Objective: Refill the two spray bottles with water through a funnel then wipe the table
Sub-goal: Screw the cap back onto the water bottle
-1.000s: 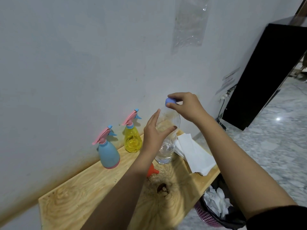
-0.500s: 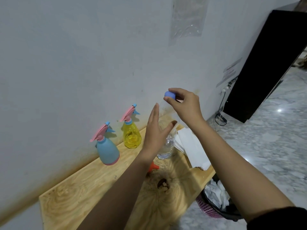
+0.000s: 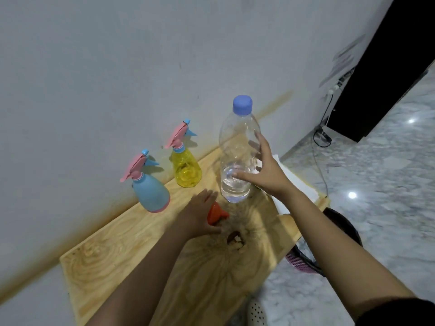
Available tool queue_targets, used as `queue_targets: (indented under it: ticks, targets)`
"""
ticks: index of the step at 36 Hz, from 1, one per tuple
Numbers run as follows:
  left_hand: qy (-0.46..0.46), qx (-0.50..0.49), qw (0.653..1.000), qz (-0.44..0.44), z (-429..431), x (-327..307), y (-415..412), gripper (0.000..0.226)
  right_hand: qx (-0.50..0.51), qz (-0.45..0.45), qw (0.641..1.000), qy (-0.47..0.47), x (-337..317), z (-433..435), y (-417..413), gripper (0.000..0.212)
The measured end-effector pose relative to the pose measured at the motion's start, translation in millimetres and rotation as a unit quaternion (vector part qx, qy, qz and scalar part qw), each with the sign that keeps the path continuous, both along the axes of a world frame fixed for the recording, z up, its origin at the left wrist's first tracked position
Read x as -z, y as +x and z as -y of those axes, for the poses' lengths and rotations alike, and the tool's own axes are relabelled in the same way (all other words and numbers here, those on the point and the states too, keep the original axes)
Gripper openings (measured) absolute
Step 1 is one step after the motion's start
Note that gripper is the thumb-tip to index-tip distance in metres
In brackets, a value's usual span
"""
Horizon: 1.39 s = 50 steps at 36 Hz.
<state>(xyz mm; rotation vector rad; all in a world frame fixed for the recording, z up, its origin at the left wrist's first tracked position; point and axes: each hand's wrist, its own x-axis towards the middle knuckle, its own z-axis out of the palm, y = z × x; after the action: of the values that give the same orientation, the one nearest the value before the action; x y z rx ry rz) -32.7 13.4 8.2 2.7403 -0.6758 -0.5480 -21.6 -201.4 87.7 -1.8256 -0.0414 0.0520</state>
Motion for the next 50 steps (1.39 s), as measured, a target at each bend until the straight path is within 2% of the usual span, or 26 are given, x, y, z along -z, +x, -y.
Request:
queue_targets:
  ticks: [3,7,13,20,23,26,33,39,43,47,50]
  targets:
    - [0.067,0.051,0.996,0.016,6,10,6,0.104,-0.003,-0.030,1.000,-0.003,24,-3,1,0.105]
    - [0.073,0.055,0.994,0.053,12,15,13,0.084,0.030,-0.021,0.998,-0.045,38,-10,7,0.092]
    - [0.024,0.007,0.997,0.073,8,17,15,0.068,0.087,0.016,0.992,-0.095,48,-15,9,0.089]
    - [-0.075,-0.103,0.989,0.075,-2,13,11,0.061,0.103,0.036,0.988,-0.106,49,-19,19,0.089]
    - [-0.104,-0.156,0.981,0.045,1,14,9,0.067,0.103,0.038,0.989,-0.094,44,-19,32,0.085]
    - [-0.138,-0.213,0.967,0.028,12,16,6,0.073,0.095,0.049,0.991,-0.080,34,-14,54,0.081]
    - [-0.170,-0.293,0.939,0.053,57,30,25,0.071,0.057,0.098,0.991,-0.073,12,12,121,0.088]
    - [-0.275,-0.418,0.865,0.037,90,43,70,0.061,0.014,0.111,0.989,-0.098,24,33,161,0.091]
    - [-0.289,-0.465,0.835,0.052,98,52,96,0.062,-0.012,0.094,0.990,-0.105,35,39,178,0.090]
    - [-0.302,-0.479,0.822,0.063,101,54,116,0.051,-0.031,0.077,0.991,-0.106,47,40,189,0.091]
    - [-0.287,-0.475,0.829,0.068,103,58,127,0.054,-0.036,0.075,0.991,-0.105,52,40,195,0.091]
